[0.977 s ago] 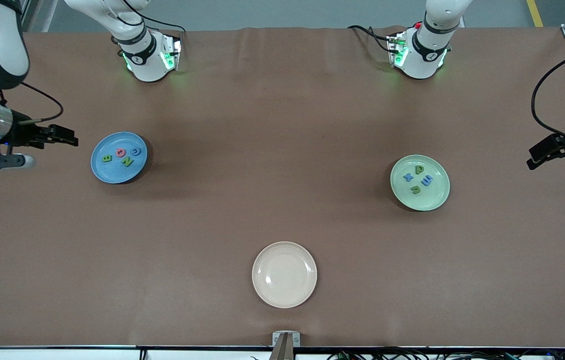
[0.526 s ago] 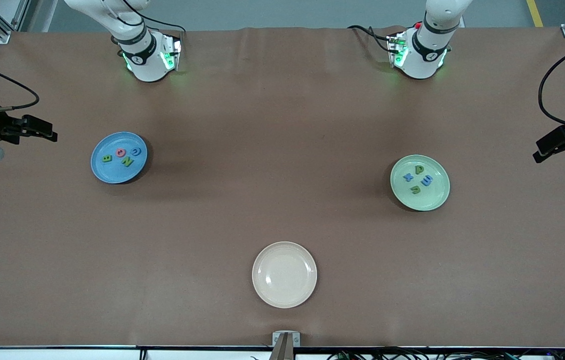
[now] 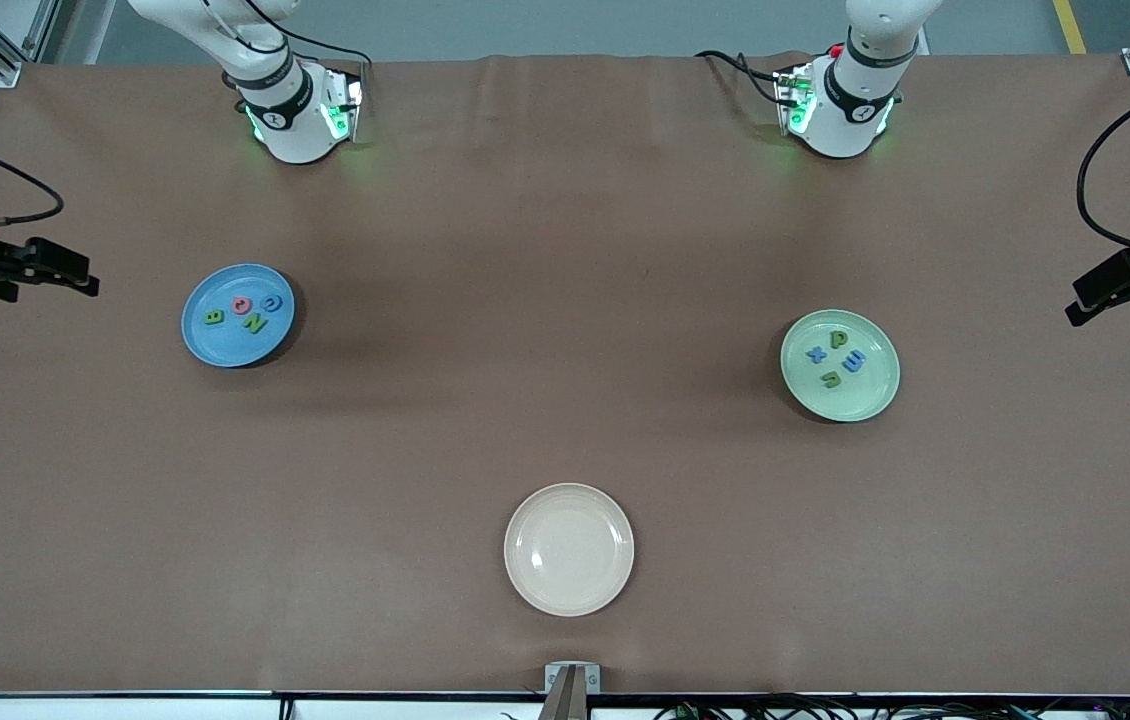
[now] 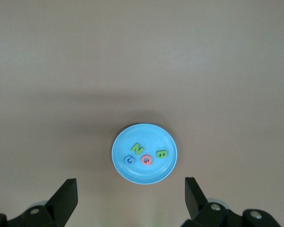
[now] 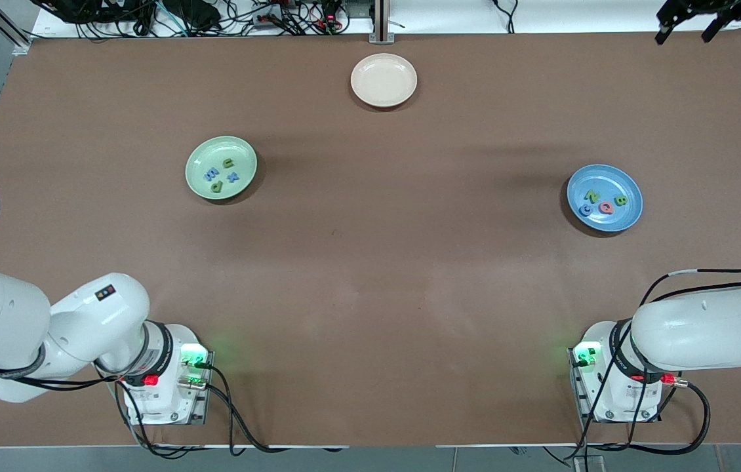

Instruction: Sort uppercase to blue plate, lowercase to green plate

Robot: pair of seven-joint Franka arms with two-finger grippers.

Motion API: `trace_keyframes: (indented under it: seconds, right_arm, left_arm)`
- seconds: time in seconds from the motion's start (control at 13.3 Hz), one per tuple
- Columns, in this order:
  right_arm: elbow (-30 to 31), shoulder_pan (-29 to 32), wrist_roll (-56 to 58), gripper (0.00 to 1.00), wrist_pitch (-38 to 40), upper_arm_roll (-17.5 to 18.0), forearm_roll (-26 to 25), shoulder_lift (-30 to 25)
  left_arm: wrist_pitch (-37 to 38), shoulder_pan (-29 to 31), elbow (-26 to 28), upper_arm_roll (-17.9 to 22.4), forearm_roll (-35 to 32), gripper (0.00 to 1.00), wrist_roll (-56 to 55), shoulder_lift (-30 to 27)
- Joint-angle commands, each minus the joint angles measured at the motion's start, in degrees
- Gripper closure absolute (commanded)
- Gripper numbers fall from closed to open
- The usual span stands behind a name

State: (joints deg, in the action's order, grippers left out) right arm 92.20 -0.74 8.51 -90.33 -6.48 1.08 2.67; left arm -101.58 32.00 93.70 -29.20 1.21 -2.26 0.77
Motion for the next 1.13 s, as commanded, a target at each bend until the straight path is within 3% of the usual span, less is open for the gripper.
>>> trace_keyframes:
  seconds: [0.0,0.15,0.3,0.6,1.05]
  right_arm:
    - [-5.4,0.4,-0.8,0.0,2.2,-0.1,-0.5,1.5]
    - [-5.9,1.1,-0.3,0.0,3.1,-0.2,-0.5,1.1]
    - [-5.8,1.4,-0.5,0.0,5.6,-0.4,0.3,0.2]
    - [-4.1,2.2,-0.1,0.0,8.8,-0.4,0.2,-1.3]
    - [0.8,0.7,-0.1,0.0,8.0,0.2,-0.3,-6.2]
  left_arm:
    - [1.5,-14.5,-1.3,13.6,1.2,0.0,0.3,0.2]
    - [1.6,-23.8,-1.2,22.5,1.2,0.0,0.2,0.0]
    - [1.6,-27.9,-1.2,26.5,1.2,0.0,0.3,-0.1]
    - [2.4,-28.7,-1.3,27.2,1.3,0.0,0.4,-0.1]
    - [2.6,-32.7,-1.3,31.3,1.3,0.0,0.3,-0.2]
